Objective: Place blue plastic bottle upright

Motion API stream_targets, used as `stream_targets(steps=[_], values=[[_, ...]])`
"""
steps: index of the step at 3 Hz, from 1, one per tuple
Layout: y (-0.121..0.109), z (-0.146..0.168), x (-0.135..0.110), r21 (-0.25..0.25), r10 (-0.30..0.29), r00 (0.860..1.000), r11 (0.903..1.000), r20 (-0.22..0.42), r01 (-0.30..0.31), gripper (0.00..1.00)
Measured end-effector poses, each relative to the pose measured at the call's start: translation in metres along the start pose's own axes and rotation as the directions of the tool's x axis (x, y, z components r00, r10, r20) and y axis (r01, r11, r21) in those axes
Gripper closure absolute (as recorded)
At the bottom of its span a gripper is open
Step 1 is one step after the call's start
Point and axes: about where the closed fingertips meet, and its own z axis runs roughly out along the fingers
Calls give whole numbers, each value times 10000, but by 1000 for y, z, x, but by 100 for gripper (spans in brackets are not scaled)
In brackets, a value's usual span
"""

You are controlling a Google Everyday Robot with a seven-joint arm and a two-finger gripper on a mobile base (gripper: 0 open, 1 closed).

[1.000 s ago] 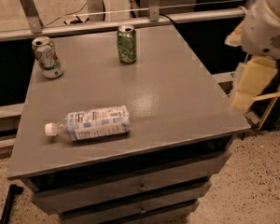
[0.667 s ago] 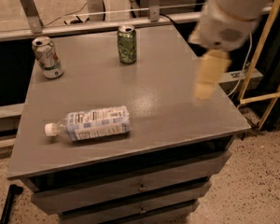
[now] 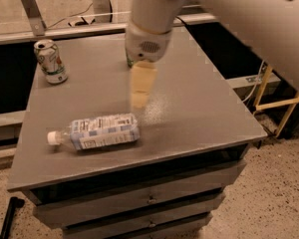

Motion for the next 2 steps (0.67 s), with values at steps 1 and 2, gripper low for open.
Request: stream_targets(steps=[1,2], values=[[17,22,-56,-278,-566,9981,9980,-235,560,0],[40,31,-88,-365,-632,9968,9974,-494,614,0]])
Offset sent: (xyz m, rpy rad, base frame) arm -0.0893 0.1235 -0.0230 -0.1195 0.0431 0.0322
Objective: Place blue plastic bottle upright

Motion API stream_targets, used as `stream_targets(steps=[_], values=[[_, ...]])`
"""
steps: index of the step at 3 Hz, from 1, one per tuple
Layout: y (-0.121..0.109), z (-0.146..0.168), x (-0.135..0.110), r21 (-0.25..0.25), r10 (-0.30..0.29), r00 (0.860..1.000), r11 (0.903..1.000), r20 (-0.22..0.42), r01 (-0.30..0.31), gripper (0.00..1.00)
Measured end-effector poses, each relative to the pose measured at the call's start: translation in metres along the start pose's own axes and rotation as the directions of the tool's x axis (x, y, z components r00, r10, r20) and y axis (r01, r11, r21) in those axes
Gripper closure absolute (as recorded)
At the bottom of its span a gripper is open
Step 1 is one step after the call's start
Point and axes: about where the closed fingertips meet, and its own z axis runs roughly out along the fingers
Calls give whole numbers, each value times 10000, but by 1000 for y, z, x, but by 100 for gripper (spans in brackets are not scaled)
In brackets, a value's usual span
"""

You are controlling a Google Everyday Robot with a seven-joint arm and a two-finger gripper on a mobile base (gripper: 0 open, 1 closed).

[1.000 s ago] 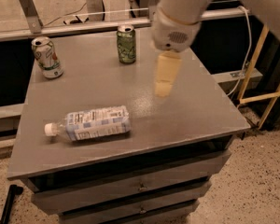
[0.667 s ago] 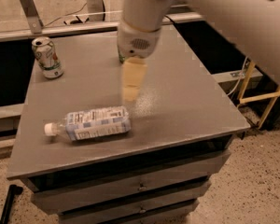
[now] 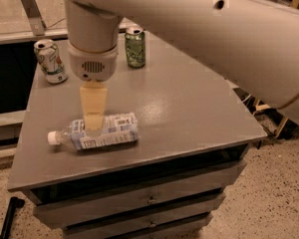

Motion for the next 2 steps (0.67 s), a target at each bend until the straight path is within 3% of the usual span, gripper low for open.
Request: stream_targets(steps=[1,2], values=[[24,37,-24,-90,227,9996,9997,-153,-229,0],[23,43,-25,-148,204,9998,9997,-68,-205,0]])
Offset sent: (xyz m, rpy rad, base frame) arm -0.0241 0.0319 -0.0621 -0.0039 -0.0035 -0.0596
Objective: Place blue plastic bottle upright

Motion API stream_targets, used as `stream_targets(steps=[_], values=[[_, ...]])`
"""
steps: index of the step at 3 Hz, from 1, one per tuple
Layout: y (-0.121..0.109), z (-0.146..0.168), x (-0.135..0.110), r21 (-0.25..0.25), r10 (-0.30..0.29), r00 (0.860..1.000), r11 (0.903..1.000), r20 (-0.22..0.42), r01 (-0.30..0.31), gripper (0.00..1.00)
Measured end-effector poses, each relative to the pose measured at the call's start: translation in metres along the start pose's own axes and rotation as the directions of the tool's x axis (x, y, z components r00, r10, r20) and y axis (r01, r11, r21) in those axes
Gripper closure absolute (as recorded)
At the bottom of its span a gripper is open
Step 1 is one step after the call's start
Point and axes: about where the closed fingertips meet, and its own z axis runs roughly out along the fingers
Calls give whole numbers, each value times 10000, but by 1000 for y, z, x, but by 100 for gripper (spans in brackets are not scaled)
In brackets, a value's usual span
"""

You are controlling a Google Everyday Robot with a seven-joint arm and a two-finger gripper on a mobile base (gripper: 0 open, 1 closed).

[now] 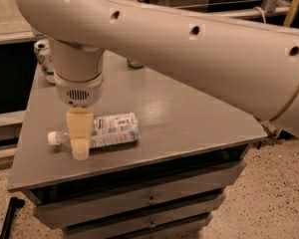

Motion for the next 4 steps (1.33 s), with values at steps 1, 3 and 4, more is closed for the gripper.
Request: stream_targets(steps=[1,3,4], values=[[0,14,-1,-422,-152,9995,9990,263,163,0],[3,39,-12,-687,-497,9981,9965,-364,471,41],[10,27,-18,-644,-915,9852,9945,-1449,829,72]])
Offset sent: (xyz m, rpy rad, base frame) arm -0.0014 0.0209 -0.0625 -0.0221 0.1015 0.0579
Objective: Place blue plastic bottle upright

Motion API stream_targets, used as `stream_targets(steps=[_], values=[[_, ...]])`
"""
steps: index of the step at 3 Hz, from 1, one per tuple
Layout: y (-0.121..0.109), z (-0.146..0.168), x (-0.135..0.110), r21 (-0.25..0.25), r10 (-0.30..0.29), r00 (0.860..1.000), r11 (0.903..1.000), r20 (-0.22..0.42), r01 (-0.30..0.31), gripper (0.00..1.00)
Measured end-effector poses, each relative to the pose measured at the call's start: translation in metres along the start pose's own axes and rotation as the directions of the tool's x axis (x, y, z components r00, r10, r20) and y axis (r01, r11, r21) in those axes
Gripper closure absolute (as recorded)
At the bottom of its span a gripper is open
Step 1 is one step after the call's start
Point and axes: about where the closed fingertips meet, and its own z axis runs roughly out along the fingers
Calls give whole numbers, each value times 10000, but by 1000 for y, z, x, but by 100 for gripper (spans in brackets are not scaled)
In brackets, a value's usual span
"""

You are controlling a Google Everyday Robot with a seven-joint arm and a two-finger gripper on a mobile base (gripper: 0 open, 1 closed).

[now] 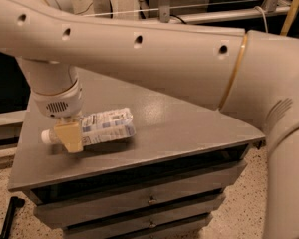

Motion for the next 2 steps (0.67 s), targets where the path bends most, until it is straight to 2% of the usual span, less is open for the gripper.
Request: stream_targets(steps=[1,2], values=[[-1,-16,12,-81,-180,9998,9998,-129,179,95],[2,-44,41,213,-224,9954,9996,934,204,100]])
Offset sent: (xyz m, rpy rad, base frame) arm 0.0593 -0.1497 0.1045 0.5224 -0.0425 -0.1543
